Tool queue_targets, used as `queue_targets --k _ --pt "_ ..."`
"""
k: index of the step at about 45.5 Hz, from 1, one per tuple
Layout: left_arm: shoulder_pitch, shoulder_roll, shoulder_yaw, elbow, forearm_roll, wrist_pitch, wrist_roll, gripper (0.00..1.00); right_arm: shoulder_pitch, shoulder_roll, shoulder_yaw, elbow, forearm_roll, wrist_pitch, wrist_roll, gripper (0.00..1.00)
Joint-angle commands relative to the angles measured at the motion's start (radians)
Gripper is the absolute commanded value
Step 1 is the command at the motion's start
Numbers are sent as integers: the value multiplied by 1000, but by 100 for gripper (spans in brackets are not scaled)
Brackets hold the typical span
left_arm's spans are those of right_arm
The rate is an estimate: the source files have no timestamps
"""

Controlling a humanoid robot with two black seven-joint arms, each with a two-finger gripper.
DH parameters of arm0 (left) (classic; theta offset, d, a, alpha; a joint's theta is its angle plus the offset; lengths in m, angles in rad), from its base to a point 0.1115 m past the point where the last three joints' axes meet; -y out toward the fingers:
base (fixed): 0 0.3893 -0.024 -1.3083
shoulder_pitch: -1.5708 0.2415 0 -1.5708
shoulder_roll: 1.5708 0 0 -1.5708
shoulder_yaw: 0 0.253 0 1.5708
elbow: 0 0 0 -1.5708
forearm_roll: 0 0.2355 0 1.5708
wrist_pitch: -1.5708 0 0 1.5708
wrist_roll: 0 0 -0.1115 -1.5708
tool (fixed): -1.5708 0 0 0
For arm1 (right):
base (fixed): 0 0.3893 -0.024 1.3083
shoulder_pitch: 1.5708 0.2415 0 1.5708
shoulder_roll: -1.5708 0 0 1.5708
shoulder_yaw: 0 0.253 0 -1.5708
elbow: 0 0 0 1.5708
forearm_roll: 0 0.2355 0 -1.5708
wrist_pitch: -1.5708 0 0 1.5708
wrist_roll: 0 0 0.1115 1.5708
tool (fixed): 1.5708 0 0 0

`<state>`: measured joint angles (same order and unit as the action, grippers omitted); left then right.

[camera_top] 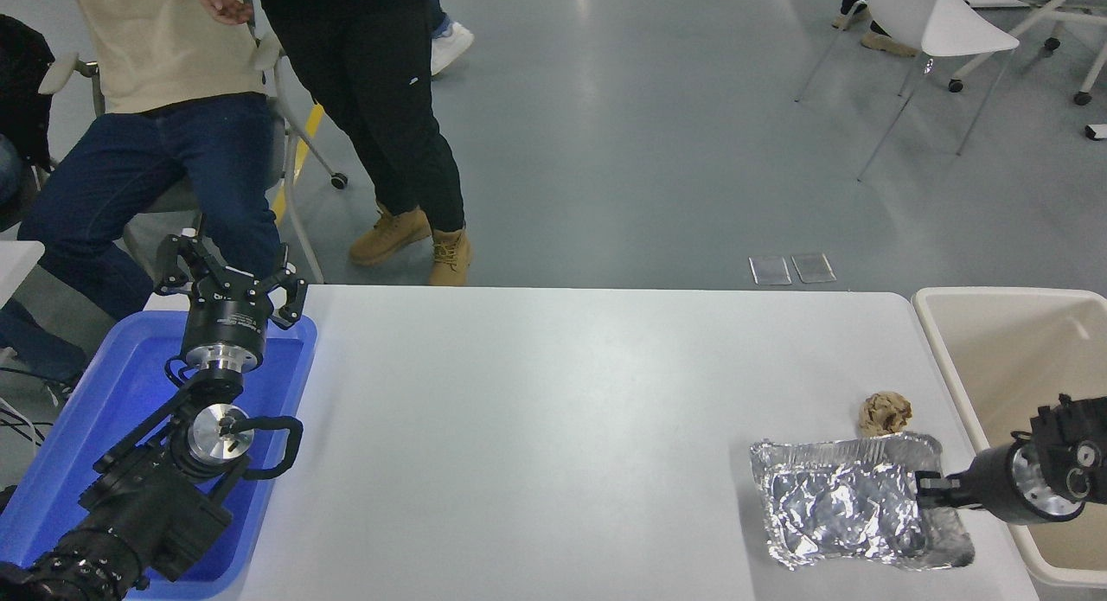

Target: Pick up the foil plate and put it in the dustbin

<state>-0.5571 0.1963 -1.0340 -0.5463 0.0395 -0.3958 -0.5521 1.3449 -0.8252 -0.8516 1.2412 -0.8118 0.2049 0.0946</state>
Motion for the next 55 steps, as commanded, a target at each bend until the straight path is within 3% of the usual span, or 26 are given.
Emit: queue_targets --k 1,9,22,41,55 --pt "0 0 2 0 0 0 1 99 524 -60 -378 280 8 24 2 0" --pt "2 0 0 0 0 0 1 99 925 15 -638 429 60 96 11 0" --pt "2 0 0 0 0 0 3 99 1200 92 -690 437 74 284 10 0" --pt "2 0 -1 0 0 0 3 99 1264 110 -698 435 72 344 7 0" --pt "2 -2 -1 0 0 0 1 99 1235 51 -715 363 52 344 -3 0"
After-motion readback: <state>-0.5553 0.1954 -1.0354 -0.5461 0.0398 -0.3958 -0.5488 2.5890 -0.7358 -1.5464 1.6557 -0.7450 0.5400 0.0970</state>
